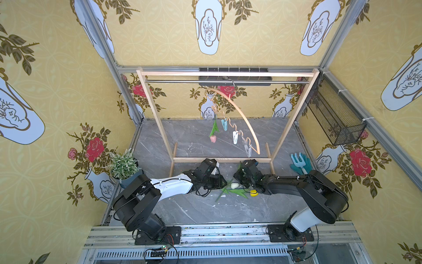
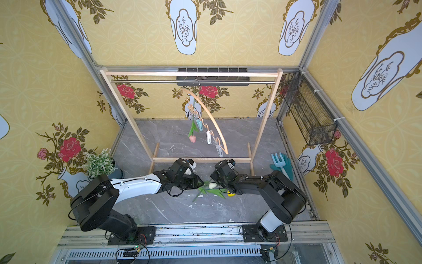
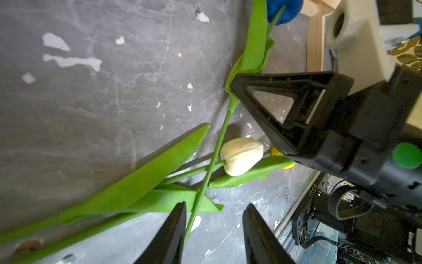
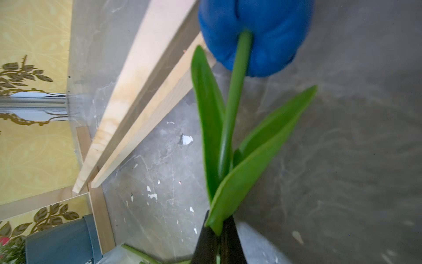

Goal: Dry the flowers on a clothes hanger
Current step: Pick up the flower at the center of the board.

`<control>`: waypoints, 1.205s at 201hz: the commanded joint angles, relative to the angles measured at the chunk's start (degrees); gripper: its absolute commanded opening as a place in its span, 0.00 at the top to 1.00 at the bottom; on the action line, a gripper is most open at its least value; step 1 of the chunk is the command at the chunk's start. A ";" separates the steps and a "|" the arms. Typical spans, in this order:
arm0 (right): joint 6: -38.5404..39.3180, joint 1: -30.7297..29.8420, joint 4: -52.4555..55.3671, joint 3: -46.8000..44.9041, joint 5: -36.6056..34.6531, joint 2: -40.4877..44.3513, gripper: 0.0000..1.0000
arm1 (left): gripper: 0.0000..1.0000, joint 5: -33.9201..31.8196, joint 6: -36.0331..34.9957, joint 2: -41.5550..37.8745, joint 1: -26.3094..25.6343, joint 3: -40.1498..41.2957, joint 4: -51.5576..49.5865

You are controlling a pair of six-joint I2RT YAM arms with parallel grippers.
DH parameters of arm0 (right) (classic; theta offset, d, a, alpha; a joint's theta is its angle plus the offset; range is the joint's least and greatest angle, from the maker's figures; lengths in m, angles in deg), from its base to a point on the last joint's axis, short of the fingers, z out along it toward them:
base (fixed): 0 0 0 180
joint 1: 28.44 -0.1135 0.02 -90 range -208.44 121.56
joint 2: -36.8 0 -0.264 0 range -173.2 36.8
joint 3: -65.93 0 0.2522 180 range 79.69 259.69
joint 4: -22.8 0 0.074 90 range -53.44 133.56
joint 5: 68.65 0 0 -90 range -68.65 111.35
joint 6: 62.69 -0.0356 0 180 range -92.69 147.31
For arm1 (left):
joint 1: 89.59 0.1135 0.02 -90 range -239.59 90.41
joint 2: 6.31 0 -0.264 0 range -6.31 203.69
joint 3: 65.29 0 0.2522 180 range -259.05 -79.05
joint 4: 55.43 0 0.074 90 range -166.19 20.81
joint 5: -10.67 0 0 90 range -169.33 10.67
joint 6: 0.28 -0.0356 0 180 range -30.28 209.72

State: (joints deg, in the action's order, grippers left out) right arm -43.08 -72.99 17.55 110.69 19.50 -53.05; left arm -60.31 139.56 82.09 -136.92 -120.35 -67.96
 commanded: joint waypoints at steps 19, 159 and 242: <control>4.86 -0.23 -9.72 -1.11 1.58 2.92 0.99 | 0.49 -1.42 -2.72 -1.34 -0.62 -0.62 -0.68; 1.05 -3.63 -13.63 -7.54 -4.13 15.45 0.99 | 0.91 -0.14 -7.76 -0.25 -2.48 -1.37 3.15; 6.37 -4.74 2.85 -8.12 -6.50 28.23 0.60 | 1.00 -8.93 -24.25 -3.89 -3.12 -9.20 -12.56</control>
State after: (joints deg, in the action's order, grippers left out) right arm -41.75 -76.79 9.93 101.54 15.13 -29.75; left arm -64.79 124.57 78.94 -140.11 -125.85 -71.06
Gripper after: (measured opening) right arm 0.407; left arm 0.072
